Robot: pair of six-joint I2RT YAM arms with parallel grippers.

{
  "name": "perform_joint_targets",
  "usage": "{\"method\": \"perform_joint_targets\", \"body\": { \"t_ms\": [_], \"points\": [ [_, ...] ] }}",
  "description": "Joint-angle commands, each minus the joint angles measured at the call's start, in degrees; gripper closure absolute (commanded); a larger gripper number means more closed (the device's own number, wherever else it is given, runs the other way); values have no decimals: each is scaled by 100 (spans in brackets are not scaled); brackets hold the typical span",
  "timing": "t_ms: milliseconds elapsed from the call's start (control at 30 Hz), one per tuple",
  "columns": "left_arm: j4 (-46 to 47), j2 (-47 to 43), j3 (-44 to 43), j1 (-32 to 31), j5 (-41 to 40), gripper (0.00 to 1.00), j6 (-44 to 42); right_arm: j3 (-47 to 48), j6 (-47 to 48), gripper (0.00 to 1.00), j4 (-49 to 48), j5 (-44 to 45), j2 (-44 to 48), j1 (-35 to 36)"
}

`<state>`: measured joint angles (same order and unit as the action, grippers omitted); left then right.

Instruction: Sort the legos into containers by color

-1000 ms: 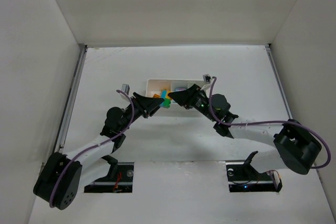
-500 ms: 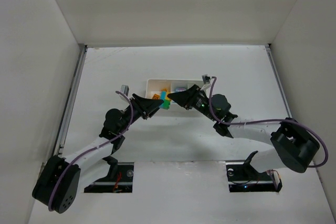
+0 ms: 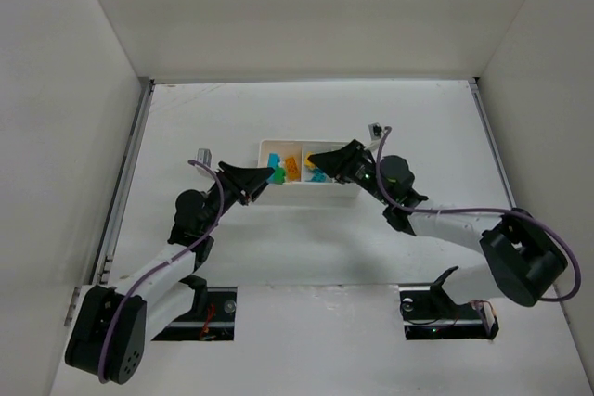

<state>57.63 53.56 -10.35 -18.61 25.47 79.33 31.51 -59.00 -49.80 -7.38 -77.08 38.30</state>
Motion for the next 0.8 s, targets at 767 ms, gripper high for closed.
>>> {"method": "perform_joint_targets", "body": {
  "t_ms": [767],
  "points": [
    [-515,-601,-64,705,230,90,-515,3503,2191,63,3477,1564,-2285,762]
  ]
}}
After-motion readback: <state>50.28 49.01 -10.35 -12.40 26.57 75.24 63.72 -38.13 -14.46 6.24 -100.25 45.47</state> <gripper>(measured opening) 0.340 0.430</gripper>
